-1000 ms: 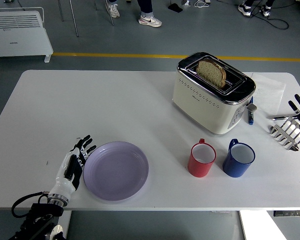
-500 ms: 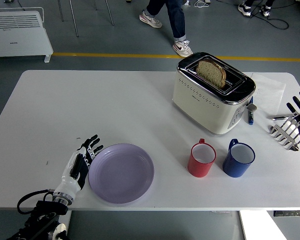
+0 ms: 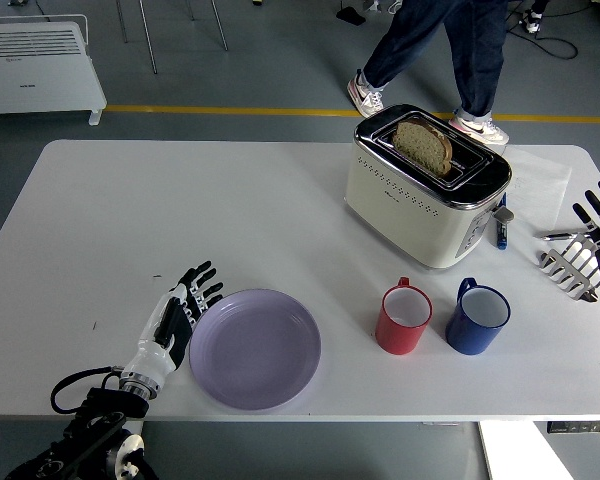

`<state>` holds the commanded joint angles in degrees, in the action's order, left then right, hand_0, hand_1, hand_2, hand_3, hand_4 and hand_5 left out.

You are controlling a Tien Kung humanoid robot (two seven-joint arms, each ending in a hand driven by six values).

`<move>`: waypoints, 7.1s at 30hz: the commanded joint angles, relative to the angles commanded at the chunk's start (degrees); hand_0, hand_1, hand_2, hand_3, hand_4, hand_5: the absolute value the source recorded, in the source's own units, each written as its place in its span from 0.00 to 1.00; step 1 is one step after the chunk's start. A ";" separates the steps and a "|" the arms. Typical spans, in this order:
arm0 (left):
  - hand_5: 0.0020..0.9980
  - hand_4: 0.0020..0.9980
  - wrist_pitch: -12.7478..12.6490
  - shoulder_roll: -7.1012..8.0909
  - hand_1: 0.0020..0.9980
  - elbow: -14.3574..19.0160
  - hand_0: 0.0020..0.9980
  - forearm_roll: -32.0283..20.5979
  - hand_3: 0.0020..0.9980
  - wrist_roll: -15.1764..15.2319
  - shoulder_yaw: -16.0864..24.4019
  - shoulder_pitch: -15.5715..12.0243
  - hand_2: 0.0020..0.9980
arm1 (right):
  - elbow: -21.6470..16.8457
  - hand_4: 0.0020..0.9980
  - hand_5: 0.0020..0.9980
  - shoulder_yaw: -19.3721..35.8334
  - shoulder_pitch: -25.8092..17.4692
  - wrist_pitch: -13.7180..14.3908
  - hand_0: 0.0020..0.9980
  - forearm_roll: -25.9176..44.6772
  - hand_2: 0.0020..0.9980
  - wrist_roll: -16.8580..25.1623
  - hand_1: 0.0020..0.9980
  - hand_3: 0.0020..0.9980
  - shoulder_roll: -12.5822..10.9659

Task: Push plate across desktop,pick up the break from the machine,place the break in the plate

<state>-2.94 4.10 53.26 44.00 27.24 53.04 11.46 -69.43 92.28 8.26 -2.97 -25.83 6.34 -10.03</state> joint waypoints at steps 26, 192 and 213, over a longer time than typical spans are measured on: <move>1.00 0.58 2.10 -0.82 0.85 -2.47 0.82 -3.46 0.91 -1.20 -2.25 2.74 0.93 | 0.05 0.54 0.62 -0.15 0.10 0.02 0.77 0.01 0.71 0.07 0.71 0.72 0.15; 1.00 0.59 1.31 -4.10 0.81 18.81 0.78 4.85 0.87 -17.08 41.80 -3.10 0.86 | 53.44 0.72 0.33 -58.06 65.31 -1.97 0.61 -62.26 0.59 -23.65 0.63 0.76 10.03; 1.00 0.58 1.11 -4.10 0.80 18.28 0.77 5.03 0.86 -16.74 42.02 -2.79 0.86 | 53.49 0.66 0.26 -60.91 64.80 -2.80 0.54 -56.32 0.53 -22.42 0.54 0.63 10.03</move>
<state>-1.83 0.00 71.55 49.03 10.50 95.06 8.67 -15.94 31.37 73.07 -5.77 -82.15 -16.07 0.00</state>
